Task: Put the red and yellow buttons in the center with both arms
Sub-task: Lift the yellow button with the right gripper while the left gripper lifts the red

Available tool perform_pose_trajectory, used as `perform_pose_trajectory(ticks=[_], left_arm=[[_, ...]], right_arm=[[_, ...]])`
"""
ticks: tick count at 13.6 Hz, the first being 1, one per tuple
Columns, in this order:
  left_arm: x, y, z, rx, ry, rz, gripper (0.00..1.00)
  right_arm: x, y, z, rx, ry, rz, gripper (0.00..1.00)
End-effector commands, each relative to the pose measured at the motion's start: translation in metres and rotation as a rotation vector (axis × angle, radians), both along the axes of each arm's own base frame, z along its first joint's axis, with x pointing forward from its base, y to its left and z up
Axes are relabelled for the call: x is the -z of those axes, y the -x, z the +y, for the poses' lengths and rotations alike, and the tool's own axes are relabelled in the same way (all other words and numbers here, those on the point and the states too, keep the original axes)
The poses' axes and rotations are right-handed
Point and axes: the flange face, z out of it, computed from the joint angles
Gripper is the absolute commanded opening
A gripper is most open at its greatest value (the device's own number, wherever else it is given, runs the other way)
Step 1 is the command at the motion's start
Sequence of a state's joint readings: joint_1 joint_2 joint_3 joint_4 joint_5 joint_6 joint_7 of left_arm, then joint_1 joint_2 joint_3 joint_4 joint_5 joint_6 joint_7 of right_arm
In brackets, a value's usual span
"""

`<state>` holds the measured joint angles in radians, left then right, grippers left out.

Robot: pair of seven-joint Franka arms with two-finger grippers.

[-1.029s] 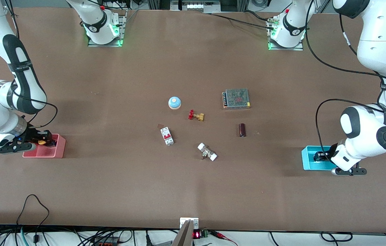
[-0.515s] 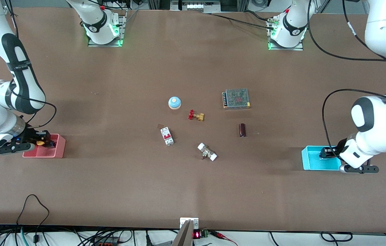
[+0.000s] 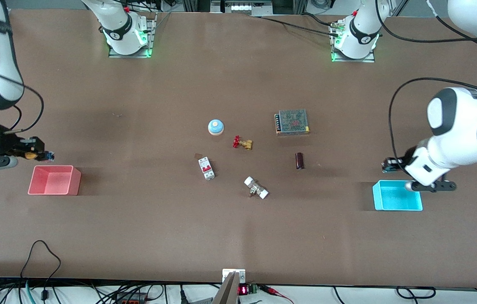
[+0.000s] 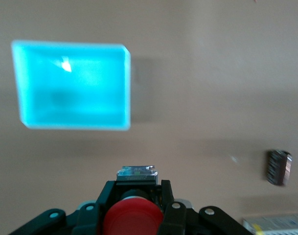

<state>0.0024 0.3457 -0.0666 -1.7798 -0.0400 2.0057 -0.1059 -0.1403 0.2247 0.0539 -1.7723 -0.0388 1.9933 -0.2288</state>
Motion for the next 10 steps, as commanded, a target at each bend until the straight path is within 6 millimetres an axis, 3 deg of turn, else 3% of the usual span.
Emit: perform_pose_trajectory(ticks=[1, 2, 5, 10], left_arm=[[0.019, 0.047, -0.042, -0.045, 0.042, 0.071, 0.18], [0.029, 0.058, -0.054, -0.05, 0.067, 0.073, 0.18], [0.058, 0.082, -0.068, -0.052, 0.079, 0.05, 0.18], [0.098, 0.109, -0.078, -0.049, 0.079, -0.073, 0.18]], right_arm=[[0.008, 0.006, 0.08, 0.079, -0.02, 0.025, 0.29], [0.014, 0.008, 0.105, 0.108, -0.022, 0.036, 0.29], [0.044, 0.013, 0.146, 0.13, -0.02, 0.027, 0.29], [0.116, 0.036, 0.177, 0.129, 0.006, -0.042, 0.29]])
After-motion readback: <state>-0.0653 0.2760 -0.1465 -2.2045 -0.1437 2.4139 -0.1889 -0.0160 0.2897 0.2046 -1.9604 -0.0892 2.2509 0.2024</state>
